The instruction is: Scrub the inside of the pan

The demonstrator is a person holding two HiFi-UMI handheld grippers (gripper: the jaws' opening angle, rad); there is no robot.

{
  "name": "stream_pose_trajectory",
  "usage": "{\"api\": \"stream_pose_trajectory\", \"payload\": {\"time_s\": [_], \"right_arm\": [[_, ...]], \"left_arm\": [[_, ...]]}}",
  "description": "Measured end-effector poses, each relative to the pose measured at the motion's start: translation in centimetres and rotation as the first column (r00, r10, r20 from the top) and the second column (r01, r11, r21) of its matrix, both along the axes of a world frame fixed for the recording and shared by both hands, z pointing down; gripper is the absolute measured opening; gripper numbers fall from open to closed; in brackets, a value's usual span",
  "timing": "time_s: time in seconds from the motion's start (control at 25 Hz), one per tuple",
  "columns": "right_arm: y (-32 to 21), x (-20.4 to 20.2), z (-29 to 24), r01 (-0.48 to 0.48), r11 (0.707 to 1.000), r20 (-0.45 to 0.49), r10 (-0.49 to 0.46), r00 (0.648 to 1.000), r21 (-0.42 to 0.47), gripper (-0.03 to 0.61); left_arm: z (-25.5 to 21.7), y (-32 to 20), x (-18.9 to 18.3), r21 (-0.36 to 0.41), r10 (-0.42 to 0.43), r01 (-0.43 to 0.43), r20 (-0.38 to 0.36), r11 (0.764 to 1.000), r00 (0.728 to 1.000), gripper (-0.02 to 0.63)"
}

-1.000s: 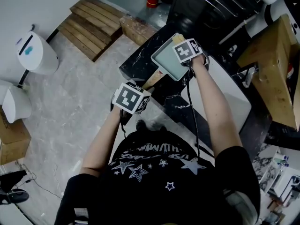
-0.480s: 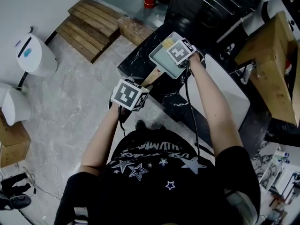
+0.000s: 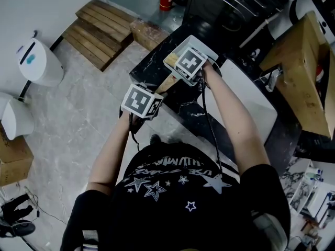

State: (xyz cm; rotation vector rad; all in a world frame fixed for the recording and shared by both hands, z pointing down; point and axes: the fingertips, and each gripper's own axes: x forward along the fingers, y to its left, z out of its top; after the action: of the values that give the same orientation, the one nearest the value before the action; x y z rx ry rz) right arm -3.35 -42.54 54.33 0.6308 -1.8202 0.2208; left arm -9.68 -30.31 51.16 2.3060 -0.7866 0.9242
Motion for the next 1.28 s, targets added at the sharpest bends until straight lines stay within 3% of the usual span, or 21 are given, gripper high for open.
{"api": "stream_pose_trajectory", "payload": {"time_s": [0.16, 0.32, 0.44, 0.68, 1.0, 1.28], "right_arm": [[0.4, -0.3, -0.1, 0.0, 1.0, 0.012, 0.0, 1.0, 0.001, 0.083], [0.9, -1.0, -0.5, -0.013, 1.0, 0.126, 0.013, 0.992, 0.002, 0.084], [-1.9, 3.5, -2.0, -0.079, 0.987, -0.016, 0.082, 0.997, 0.138, 0.083], [-5.3, 8.0, -2.5, -0.173, 0.958, -0.085, 0.197, 0.977, 0.231, 0.084], [-7.5, 10.4, -0.7, -0.192, 0.942, -0.203, 0.253, 0.946, 0.277, 0.084], [-6.6, 9.5, -0.3, -0.132, 0.955, -0.241, 0.199, 0.95, 0.266, 0.08]], "left_arm": [[-0.1, 0.0, -0.1, 0.0, -0.006, 0.006, 0.0, 1.0, 1.0, 0.137], [-0.1, 0.1, -0.1, 0.003, -0.01, 0.01, 0.005, 1.0, 1.0, 0.137], [0.0, 0.1, -0.1, 0.007, -0.01, 0.01, 0.009, 1.0, 1.0, 0.137], [-0.1, 0.1, -0.1, 0.008, -0.01, 0.01, 0.012, 1.0, 1.0, 0.137], [-0.1, -0.1, -0.1, 0.004, -0.009, 0.009, 0.006, 1.0, 1.0, 0.137], [0.0, 0.0, -0.1, 0.004, -0.01, 0.01, 0.001, 1.0, 1.0, 0.137]]}}
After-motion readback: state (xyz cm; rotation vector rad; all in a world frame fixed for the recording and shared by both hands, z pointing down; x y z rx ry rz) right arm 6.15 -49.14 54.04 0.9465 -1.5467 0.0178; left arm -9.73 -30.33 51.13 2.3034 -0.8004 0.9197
